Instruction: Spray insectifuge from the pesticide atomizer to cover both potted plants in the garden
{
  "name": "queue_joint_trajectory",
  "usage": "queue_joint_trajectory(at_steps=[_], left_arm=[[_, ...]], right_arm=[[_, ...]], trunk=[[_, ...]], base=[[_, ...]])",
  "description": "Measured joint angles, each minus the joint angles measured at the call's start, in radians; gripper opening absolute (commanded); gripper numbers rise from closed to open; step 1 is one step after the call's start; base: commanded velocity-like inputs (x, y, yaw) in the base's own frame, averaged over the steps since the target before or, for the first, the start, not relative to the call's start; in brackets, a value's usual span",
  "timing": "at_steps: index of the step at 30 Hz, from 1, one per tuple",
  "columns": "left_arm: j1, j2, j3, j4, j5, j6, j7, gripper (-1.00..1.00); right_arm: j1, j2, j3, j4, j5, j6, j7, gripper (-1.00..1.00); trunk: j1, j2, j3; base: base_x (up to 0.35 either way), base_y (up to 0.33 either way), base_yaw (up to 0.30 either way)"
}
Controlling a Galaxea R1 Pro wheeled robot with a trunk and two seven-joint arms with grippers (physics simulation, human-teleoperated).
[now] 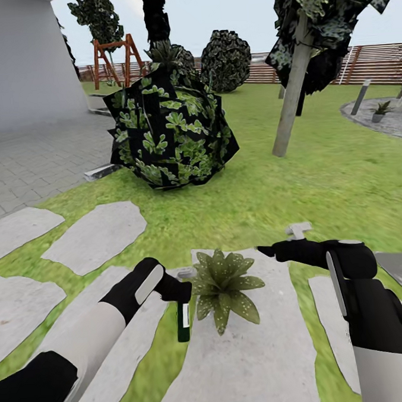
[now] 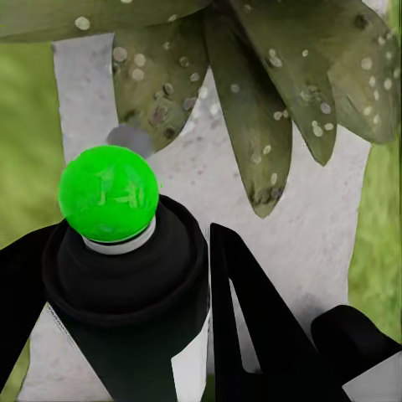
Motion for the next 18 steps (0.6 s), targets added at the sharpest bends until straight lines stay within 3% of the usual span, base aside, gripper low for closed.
queue_joint_trajectory(at_steps=[9, 18], left_arm=[[0.002, 0.013, 0.002, 0.0, -0.002, 0.0, 0.0, -1.0], [0.006, 0.018, -0.001, 0.0, -0.001, 0.0, 0.001, -1.0]], right_arm=[[0.0, 0.0, 0.0, 0.0, 0.0, -0.001, 0.0, 1.0], [0.0, -0.001, 0.0, 0.0, 0.0, -0.001, 0.0, 1.0]], trunk=[[0.0, 0.0, 0.0], [0.0, 0.0, 0.0]], base=[[0.0, 0.26, -0.064], [0.063, 0.321, -0.255]])
